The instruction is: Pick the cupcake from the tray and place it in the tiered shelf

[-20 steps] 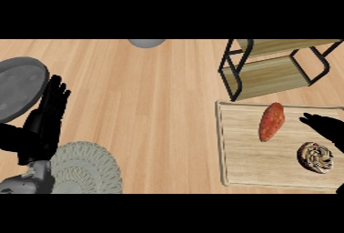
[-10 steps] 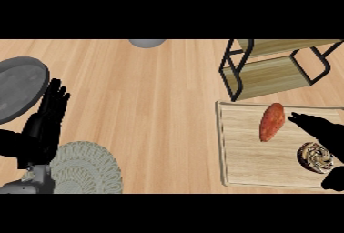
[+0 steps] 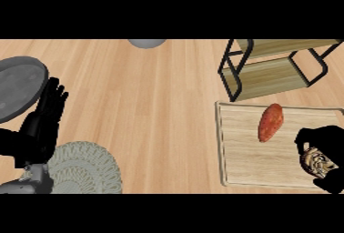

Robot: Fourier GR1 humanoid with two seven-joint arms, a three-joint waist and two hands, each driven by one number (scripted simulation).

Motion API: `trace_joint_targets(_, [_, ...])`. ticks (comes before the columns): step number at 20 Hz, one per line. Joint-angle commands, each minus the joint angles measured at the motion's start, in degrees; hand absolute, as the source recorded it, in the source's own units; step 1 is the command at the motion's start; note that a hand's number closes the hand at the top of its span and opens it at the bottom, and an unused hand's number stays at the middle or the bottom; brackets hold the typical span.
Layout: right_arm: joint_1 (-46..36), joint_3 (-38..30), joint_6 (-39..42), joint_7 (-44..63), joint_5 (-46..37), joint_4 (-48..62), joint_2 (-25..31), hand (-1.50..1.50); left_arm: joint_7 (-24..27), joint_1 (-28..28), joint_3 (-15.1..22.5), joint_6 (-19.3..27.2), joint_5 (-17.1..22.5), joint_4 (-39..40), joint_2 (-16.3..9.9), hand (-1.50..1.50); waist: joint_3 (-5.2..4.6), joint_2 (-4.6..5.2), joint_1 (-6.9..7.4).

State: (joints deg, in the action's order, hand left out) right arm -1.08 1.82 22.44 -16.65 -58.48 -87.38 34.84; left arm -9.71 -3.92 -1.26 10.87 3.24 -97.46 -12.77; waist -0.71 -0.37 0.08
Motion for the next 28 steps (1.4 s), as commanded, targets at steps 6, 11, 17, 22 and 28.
trace_joint_targets(6, [2.8,-1.0,-1.5,2.2,-0.8,-5.0,-6.2,1.5,-1.6,-2.0,0.6,1.5,-2.9,0.2,2.2,0.0,0.7,0.3,-0.4])
trace_joint_targets(11, [-0.4,0.3,5.7,15.1,0.5,-8.3,-16.0,1.5,2.1,3.1,1.5,-0.1,-2.5,0.3,3.1,0.0,0.63,0.24,-0.1])
trace_joint_targets(17, [3.0,-2.5,15.1,20.7,8.3,-25.5,-20.6,1.5,0.6,-0.1,-1.0,0.2,-1.9,0.3,1.9,0.0,0.64,0.1,-0.98])
trace_joint_targets(22, [-1.3,-9.0,13.5,28.8,17.7,-33.5,-31.9,1.5,-2.3,-0.3,-0.5,-0.3,-1.8,-0.7,1.4,0.0,0.65,-0.15,-1.35])
trace_joint_targets(28, [-14.4,-21.5,18.5,46.3,24.7,-42.2,-30.6,1.5,-0.5,0.8,0.5,0.3,-3.2,-0.5,2.7,0.0,0.61,0.13,-0.55])
